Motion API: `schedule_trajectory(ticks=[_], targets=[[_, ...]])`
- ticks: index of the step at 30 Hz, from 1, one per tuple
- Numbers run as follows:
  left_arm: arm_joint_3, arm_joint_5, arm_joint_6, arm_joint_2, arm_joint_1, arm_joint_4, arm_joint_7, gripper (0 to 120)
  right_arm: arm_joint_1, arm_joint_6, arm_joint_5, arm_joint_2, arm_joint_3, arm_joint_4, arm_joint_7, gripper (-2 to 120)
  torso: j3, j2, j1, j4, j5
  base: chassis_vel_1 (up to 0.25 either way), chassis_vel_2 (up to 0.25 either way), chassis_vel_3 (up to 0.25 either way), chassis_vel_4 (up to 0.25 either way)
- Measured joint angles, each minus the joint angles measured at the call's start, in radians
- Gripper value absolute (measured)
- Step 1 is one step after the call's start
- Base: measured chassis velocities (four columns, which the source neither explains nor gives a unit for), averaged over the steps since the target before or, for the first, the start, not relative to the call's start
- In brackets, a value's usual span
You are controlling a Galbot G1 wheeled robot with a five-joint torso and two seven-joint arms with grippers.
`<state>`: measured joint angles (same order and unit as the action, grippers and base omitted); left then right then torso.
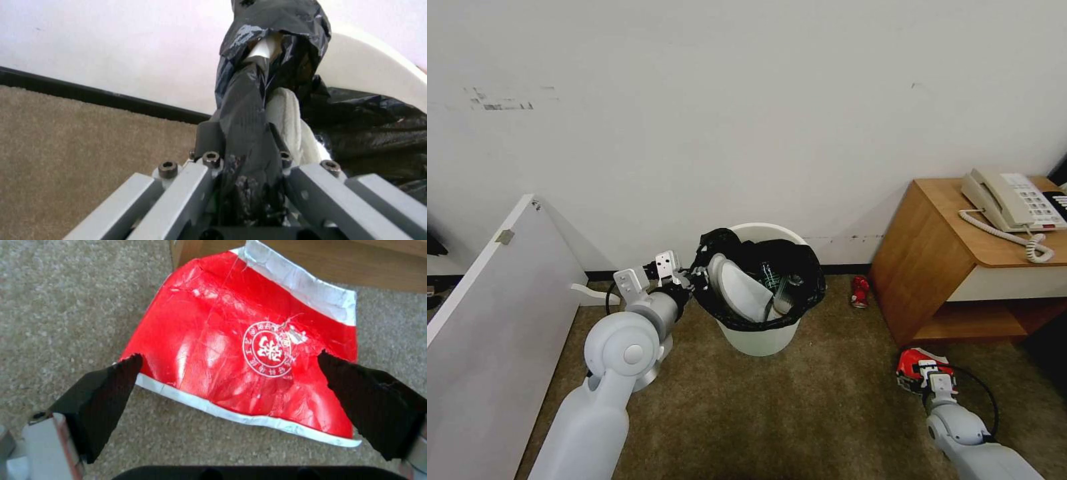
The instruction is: Pick up the trash bin, then pick up the garbage from the floor and place it into the trash bin.
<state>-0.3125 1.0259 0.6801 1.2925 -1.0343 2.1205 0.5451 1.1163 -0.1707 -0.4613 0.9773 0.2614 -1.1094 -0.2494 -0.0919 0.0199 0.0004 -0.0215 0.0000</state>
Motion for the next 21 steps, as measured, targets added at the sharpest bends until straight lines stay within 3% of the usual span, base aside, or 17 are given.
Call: schedule_trajectory(ticks=[21], targets=[[0.001, -0.002, -0.001, 0.002, 0.004, -0.002, -0.002, 4, 0.008, -0.005, 0.006, 0.002, -0.016, -0.044, 0.001, 100, 0.000, 0.000, 0.000, 0.0001, 0.0000, 0.000, 0.000, 0.000, 0.000]])
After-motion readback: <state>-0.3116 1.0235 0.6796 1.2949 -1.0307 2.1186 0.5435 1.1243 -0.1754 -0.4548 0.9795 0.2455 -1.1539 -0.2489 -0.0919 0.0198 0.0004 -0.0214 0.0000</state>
